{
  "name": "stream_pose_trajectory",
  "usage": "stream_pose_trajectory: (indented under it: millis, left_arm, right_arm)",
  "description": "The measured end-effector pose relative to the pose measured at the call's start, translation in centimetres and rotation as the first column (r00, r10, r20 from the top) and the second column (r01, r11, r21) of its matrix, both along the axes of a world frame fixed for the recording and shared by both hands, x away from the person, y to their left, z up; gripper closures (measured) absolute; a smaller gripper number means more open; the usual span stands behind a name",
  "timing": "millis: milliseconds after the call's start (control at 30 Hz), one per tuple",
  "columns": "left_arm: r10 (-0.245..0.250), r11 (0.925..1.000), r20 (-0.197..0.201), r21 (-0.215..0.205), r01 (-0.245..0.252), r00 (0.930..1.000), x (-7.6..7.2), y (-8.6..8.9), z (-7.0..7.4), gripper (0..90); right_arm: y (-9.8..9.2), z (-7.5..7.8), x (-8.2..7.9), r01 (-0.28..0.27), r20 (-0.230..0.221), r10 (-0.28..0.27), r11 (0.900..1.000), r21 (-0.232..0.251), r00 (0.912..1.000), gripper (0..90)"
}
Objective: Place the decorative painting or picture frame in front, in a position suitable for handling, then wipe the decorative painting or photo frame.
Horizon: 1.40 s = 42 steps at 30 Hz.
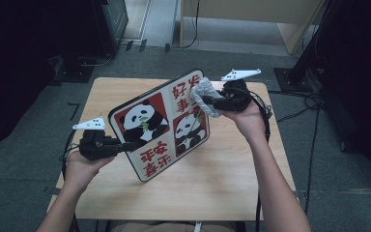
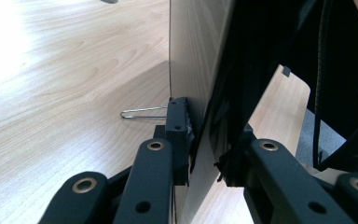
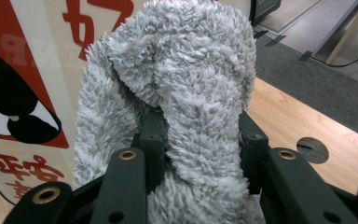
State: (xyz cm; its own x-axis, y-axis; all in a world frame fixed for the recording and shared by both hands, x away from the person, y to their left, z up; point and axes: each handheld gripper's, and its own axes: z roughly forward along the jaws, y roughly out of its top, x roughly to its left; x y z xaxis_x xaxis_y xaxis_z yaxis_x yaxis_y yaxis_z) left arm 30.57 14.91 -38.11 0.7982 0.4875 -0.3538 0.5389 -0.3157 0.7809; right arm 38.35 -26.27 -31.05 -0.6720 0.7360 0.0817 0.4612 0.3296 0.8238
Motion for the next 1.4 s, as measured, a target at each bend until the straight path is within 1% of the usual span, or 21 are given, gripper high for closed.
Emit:
stream_pose_trajectory:
  millis: [133,167,233,267,300,400,433,500,533,567,600,633,667,800,1400]
  left_arm:
    - [0.009,0.9999,-0.001,-0.014,-0.009,1.0000,0.1,0.0,-0.2,73.3]
    - [0.012,0.9998,0.003,-0.017,-0.012,0.9999,0.1,0.0,-0.2,72.1]
    - [0.013,0.9997,0.022,-0.023,-0.013,0.9997,0.1,0.0,-0.1,71.5]
    - [0.010,0.9990,0.023,-0.044,-0.009,0.9997,0.0,0.0,0.0,70.8]
    - [0.008,0.9986,0.022,-0.052,-0.007,0.9997,0.0,-0.1,0.0,70.3]
    - [0.003,0.9988,0.014,-0.050,-0.002,0.9999,0.1,-0.3,0.0,66.4]
    - [0.000,0.9995,0.011,-0.033,0.000,0.9999,0.2,-0.5,-0.1,66.3]
    - [-0.003,0.9999,0.006,-0.016,0.003,1.0000,0.2,-0.7,-0.2,67.7]
    - [0.007,0.9999,0.005,-0.015,-0.007,1.0000,0.2,-0.8,-0.2,69.0]
    - [0.014,0.9995,-0.005,-0.029,-0.014,0.9999,0.2,-0.8,-0.2,70.4]
    - [0.022,0.9991,-0.001,-0.036,-0.022,0.9998,0.1,-0.7,-0.1,72.3]
    - [0.023,0.9989,0.013,-0.041,-0.022,0.9997,0.1,-0.6,0.0,76.0]
    - [0.021,0.9990,0.010,-0.039,-0.021,0.9997,0.1,-0.6,0.0,76.7]
    - [0.022,0.9991,0.013,-0.037,-0.022,0.9997,0.2,-0.5,-0.1,77.4]
    - [0.006,0.9993,0.012,-0.038,-0.005,0.9999,0.2,-0.5,0.0,77.0]
  right_arm:
    - [-0.2,-0.4,-0.1,-0.002,-0.004,0.002,1.000,0.004,1.0000,63.9]
    - [-0.2,-0.4,-0.1,0.002,-0.006,-0.002,1.000,0.007,1.0000,63.9]
    - [-0.3,-0.5,-0.1,0.002,-0.009,-0.002,1.000,0.010,1.0000,63.9]
    - [-0.3,-0.5,-0.1,0.002,-0.010,-0.002,1.000,0.009,1.0000,63.9]
    - [-0.3,-0.5,-0.1,0.002,-0.010,-0.002,1.000,0.009,0.9999,63.9]
    - [-0.2,-0.5,-0.1,0.000,-0.011,0.000,1.000,0.009,0.9999,63.9]
    - [-0.2,-0.6,-0.1,-0.002,-0.012,0.002,1.000,0.008,0.9999,63.9]
    - [-0.1,-0.6,-0.1,-0.003,-0.017,0.003,1.000,0.006,0.9999,63.9]
    - [-0.1,-0.7,-0.1,-0.002,-0.016,0.002,1.000,0.004,0.9999,63.9]
    - [-0.1,-0.7,-0.1,-0.004,-0.017,0.004,1.000,0.003,0.9999,63.9]
    - [-0.1,-0.8,-0.1,-0.006,-0.015,0.006,1.000,0.003,0.9999,63.9]
    - [-0.2,-0.9,-0.1,-0.005,-0.015,0.005,1.000,0.004,0.9999,63.9]
    - [-0.2,-1.1,-0.1,-0.003,-0.021,0.003,1.000,-0.002,0.9998,63.9]
    - [-0.3,-1.7,-0.2,-0.002,-0.030,0.002,1.000,-0.010,0.9995,63.9]
    - [-0.9,-4.5,-0.6,0.003,-0.067,-0.003,1.000,0.005,0.9978,63.7]
